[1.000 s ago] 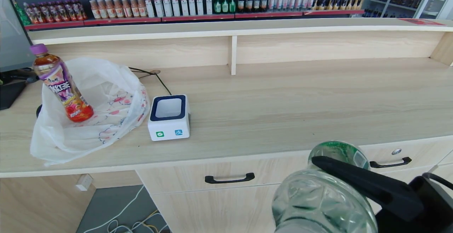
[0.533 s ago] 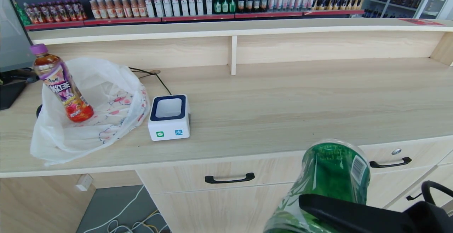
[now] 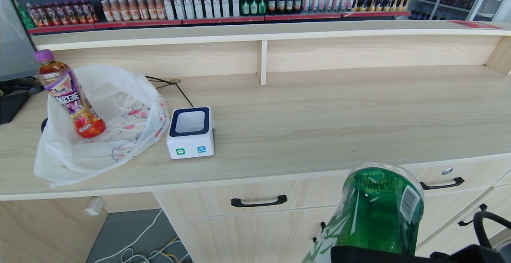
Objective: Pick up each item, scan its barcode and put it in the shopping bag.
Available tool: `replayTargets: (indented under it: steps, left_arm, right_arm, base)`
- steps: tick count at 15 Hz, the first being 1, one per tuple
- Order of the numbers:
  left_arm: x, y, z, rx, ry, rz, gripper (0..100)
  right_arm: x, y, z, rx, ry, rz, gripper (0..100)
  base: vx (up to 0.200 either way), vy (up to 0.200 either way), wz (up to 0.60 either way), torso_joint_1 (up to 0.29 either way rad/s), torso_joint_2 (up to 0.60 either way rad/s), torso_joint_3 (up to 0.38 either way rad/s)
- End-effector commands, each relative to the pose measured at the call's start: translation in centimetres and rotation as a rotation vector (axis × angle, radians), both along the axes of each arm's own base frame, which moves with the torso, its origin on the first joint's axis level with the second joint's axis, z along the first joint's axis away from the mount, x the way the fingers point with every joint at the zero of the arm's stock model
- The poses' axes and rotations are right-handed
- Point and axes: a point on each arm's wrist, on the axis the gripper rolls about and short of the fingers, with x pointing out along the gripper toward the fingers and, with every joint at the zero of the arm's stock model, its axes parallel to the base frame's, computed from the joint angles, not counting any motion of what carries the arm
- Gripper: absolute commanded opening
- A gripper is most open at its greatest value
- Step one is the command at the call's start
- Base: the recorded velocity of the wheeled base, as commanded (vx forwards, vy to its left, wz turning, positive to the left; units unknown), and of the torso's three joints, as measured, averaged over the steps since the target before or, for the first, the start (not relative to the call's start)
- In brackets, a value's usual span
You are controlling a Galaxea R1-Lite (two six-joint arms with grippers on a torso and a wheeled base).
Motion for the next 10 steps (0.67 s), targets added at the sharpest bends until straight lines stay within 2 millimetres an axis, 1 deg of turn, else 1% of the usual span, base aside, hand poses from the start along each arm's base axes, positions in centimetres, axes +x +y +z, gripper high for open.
replayTargets:
  steps: [1, 10]
  left_arm:
    - [0.00, 0.00, 0.00, 0.000, -0.001, 0.001, 100]
    - [0.00, 0.00, 0.00, 0.000, -0.001, 0.001, 100]
  right_arm:
    - [0.01, 0.07, -0.12, -0.006, 0.001, 0.002, 0]
    - [0.01, 0.07, -0.12, -0.006, 0.001, 0.002, 0]
  base:
    - [0.000, 0.000, 0.00, 0.000, 0.00, 0.000]
    - [0.000, 0.000, 0.00, 0.000, 0.00, 0.000]
